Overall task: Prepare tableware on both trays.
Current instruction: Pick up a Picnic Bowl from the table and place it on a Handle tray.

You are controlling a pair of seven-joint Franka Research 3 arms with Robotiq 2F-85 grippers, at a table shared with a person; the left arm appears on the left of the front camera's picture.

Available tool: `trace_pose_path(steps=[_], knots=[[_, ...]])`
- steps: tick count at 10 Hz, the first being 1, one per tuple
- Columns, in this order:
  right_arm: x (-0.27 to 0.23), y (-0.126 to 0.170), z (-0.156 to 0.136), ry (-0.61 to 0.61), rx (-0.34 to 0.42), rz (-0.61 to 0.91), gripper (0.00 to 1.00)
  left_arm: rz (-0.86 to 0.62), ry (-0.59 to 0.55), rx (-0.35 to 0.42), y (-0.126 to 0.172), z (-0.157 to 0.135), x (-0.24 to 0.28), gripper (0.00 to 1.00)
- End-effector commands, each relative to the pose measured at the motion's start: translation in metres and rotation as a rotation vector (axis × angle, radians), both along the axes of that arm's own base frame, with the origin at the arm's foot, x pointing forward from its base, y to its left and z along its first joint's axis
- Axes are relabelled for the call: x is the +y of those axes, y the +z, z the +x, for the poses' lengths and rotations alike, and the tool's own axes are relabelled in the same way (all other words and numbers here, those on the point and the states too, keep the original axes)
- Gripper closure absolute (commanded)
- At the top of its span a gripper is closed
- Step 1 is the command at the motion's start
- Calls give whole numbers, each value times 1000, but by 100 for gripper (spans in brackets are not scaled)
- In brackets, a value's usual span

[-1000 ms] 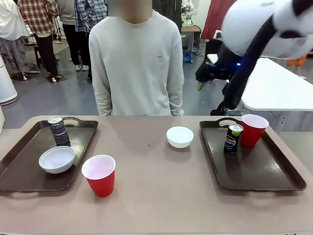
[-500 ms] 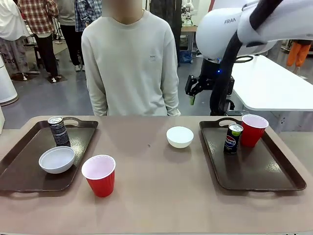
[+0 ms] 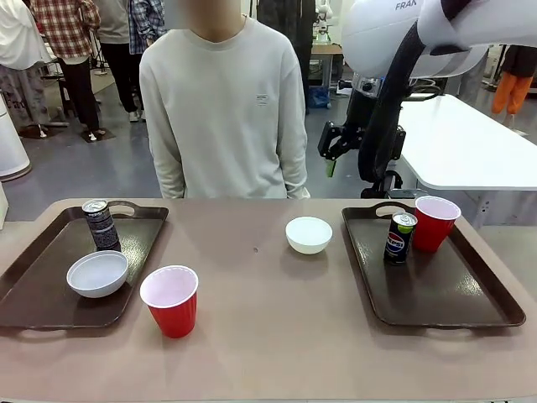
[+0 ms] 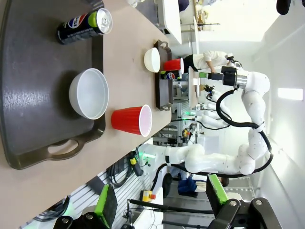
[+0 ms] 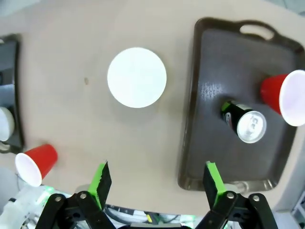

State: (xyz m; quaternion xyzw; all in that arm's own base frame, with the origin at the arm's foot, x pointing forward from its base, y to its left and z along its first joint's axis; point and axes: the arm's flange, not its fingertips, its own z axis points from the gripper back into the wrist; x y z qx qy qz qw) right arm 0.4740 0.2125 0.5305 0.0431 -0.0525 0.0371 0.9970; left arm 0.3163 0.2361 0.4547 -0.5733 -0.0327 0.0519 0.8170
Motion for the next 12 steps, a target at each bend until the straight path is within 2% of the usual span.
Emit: trace_pose_path(steps=[1, 2, 4, 6, 9, 12], knots=[[25, -39, 12, 52, -54, -3, 0, 1, 23, -2, 1, -2, -3, 0], [36, -57, 28, 64, -74, 12, 0, 1, 23, -2, 1, -2, -3, 0], [51, -94, 48, 64, -12, 89, 0, 1, 23, -2, 1, -2, -3, 0], [46, -119, 60, 11, 26, 82, 0, 1, 23, -2, 1, -2, -3, 0], [28, -132, 71, -45, 15, 65, 0, 1, 23, -2, 1, -2, -3, 0], [17, -152, 83, -46, 62, 72, 0, 1, 23, -2, 1, -2, -3, 0]])
